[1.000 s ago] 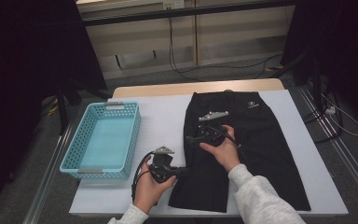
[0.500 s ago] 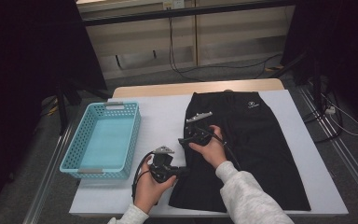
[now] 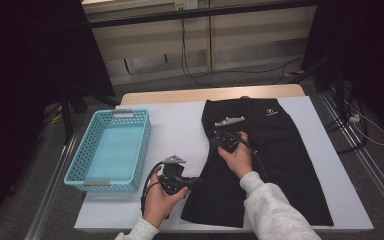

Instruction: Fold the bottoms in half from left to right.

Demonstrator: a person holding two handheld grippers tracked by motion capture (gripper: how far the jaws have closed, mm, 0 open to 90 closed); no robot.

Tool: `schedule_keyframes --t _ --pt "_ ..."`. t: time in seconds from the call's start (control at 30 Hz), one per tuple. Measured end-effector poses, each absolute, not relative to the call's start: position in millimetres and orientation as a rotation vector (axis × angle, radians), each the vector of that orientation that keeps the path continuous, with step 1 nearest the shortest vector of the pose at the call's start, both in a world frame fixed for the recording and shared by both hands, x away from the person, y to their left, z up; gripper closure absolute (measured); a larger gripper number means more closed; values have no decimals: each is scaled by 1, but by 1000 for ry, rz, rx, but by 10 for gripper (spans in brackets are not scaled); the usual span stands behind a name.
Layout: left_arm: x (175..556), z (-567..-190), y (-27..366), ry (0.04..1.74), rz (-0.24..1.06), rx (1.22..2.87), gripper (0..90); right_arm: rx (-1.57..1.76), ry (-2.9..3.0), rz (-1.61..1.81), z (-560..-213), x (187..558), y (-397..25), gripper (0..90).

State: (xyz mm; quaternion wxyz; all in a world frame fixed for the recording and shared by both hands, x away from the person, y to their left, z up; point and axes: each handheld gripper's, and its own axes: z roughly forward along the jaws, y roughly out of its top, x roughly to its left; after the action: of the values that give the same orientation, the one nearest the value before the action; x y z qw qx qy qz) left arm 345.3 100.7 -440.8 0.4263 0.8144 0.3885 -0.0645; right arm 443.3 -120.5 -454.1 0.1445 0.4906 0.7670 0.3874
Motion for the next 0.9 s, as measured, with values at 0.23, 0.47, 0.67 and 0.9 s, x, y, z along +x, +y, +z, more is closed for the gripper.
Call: schedule_keyframes --t 0.23,0.47,0.67,0.9 --pt "344 -440 97 966 -175 2041 885 1439 2221 1086 -450 421 -150 889" --pt "344 -441 94 963 -187 2050 884 1373 2240 1044 -459 414 -147 692" --pt "345 -442 98 966 -196 2050 884 1296 2206 941 -457 435 -126 517" --pt "345 -439 101 961 -188 2032 884 1228 2180 865 -455 452 -113 680"
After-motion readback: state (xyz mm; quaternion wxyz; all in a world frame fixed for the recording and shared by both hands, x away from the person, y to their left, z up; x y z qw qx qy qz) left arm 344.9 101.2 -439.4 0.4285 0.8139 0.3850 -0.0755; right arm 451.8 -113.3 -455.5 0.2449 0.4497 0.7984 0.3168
